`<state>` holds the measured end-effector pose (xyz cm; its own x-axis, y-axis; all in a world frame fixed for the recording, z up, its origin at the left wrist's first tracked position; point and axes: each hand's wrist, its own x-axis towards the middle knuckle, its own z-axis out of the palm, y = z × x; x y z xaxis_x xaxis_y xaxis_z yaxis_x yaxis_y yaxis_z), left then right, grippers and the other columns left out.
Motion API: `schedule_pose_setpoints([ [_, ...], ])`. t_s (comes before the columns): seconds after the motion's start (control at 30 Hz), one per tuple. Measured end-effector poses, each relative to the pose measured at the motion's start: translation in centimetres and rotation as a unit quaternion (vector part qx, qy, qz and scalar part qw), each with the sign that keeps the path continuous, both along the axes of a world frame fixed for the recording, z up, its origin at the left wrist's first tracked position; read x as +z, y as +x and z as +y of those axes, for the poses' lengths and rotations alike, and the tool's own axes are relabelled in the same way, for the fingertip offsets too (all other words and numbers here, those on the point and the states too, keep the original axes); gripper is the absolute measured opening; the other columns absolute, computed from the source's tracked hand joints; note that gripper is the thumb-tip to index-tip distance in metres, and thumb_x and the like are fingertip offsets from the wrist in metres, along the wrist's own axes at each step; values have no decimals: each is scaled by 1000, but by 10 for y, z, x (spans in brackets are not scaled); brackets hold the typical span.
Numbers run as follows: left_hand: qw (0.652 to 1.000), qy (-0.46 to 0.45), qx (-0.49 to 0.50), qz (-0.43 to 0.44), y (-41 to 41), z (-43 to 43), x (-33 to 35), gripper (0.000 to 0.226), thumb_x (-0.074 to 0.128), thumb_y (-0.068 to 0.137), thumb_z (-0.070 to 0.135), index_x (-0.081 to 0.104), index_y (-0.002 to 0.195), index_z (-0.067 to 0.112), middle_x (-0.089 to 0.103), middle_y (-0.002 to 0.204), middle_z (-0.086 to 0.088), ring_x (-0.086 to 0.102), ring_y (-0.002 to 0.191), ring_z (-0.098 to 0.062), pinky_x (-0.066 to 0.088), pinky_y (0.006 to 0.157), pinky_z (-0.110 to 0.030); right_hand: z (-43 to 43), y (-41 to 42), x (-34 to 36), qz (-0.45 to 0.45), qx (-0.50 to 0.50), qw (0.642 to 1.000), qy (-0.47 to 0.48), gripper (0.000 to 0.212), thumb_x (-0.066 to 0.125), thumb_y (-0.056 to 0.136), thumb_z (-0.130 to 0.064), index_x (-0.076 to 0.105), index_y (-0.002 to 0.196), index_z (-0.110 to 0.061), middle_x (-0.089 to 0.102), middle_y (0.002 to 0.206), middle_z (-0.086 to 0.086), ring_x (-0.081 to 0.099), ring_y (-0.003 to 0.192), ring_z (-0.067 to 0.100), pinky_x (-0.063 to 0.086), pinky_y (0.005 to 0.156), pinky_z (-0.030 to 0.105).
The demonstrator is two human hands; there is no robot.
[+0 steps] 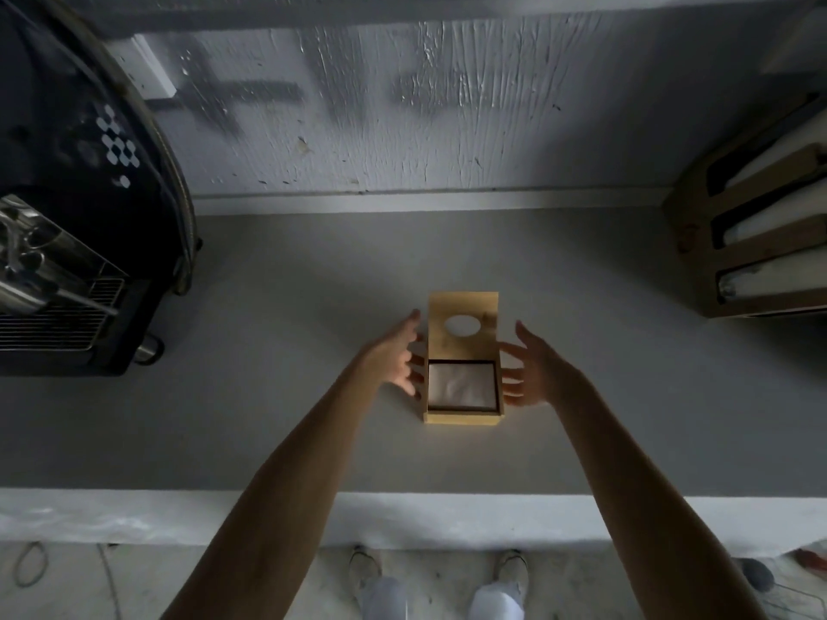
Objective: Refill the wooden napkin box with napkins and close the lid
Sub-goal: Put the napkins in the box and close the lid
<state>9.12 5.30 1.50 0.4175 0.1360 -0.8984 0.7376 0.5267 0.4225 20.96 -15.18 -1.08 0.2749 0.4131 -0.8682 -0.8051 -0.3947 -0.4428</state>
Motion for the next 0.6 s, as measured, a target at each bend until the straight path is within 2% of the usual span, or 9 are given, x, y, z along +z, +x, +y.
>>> schedule_pose_setpoints([
  [0.07, 998, -48, -49, -6, 9, 8, 2, 88, 48, 81, 71, 20, 151, 25, 7, 160, -18, 10, 144, -48, 19, 103, -74, 10, 7, 5, 33, 16, 999, -22, 76, 53, 73, -78, 52, 130, -29, 50, 134, 15, 49, 120, 37, 39, 104, 51],
  [0.2, 994, -100, -42, -14, 15, 20, -6, 77, 42, 86, 66, 24, 150, 27, 5, 160, -22, 9, 143, -51, 19, 100, -78, 21, 6, 12, 37, 44, 996, -65, 78, 63, 67, -75, 53, 129, -29, 49, 131, 12, 48, 116, 34, 36, 104, 48],
  [0.33, 994, -90, -62, -4, 18, 22, -14, 76, 34, 88, 70, 27, 150, 25, 12, 158, -25, 15, 142, -51, 18, 104, -74, 21, 8, 9, 57, 25, 996, -64, 75, 59, 69, -77, 53, 129, -31, 46, 135, 13, 44, 117, 35, 33, 103, 49],
  [0.43, 992, -71, -101, 8, 27, 21, -17, 75, 44, 87, 66, 30, 148, 24, 21, 154, -27, 24, 138, -53, 21, 104, -74, 28, 14, 9, 65, 34, 994, -78, 73, 61, 70, -75, 53, 129, -31, 46, 133, 15, 42, 119, 36, 31, 106, 51],
  [0.53, 992, -78, -103, -1, 27, 24, -21, 77, 52, 85, 63, 27, 149, 27, 25, 152, -28, 29, 136, -53, 21, 107, -72, 32, 19, 7, 58, 58, 992, -97, 73, 68, 65, -72, 56, 125, -32, 51, 128, 16, 47, 116, 36, 36, 103, 51],
  [0.6, 991, -77, -109, -17, 19, 26, -22, 82, 57, 80, 64, 29, 148, 28, 30, 151, -26, 34, 135, -49, 27, 106, -69, 27, 20, 6, 46, 65, 992, -95, 72, 73, 62, -68, 59, 122, -30, 55, 126, 16, 52, 116, 37, 41, 102, 52],
])
